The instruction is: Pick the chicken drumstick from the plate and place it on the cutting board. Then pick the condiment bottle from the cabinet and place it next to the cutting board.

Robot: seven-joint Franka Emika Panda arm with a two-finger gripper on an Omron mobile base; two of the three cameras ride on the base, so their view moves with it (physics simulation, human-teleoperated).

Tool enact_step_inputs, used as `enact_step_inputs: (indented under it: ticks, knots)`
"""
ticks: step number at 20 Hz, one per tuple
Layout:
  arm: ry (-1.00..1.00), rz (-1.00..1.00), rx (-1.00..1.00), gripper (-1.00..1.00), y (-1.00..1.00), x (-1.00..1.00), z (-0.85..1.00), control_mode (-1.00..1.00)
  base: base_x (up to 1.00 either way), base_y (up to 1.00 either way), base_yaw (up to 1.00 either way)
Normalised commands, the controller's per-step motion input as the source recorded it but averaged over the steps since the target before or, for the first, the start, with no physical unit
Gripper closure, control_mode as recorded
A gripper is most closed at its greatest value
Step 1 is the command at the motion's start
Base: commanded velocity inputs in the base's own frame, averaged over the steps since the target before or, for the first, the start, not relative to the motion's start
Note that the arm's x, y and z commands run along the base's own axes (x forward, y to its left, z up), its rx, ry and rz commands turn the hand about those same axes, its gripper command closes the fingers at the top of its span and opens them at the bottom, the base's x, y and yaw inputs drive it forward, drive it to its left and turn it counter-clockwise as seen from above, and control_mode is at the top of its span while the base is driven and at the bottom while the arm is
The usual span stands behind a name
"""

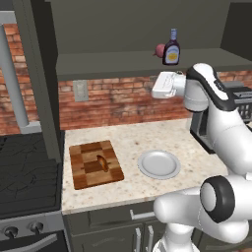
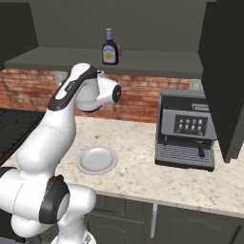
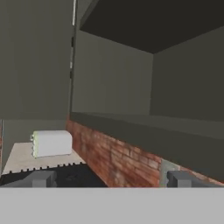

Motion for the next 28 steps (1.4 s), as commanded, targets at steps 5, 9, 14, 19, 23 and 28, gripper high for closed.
enact_step_inputs:
  ticks: [5,9,14,19,23,28]
  knots:
    - [0.00,0.00,0.01,-1.00,-0.07,0.00,0.22,-1.00,0.00,0.00,0.00]
    - [0.00,0.00,0.01,-1.00,-0.10,0.00,0.23,-1.00,0.00,0.00,0.00]
    - [0.00,0.00,0.01,-1.00,-0.13,0.00,0.27,-1.00,0.00,0.00,0.00]
    - [0.00,0.00,0.00,-1.00,-0.15,0.00,0.25,-1.00,0.00,0.00,0.00]
    - [0.00,0.00,0.00,-1.00,-0.15,0.00,0.21,-1.00,0.00,0.00,0.00]
    - [0.00,-0.02,0.00,-1.00,-0.17,0.00,0.14,-1.00,0.00,0.00,0.00]
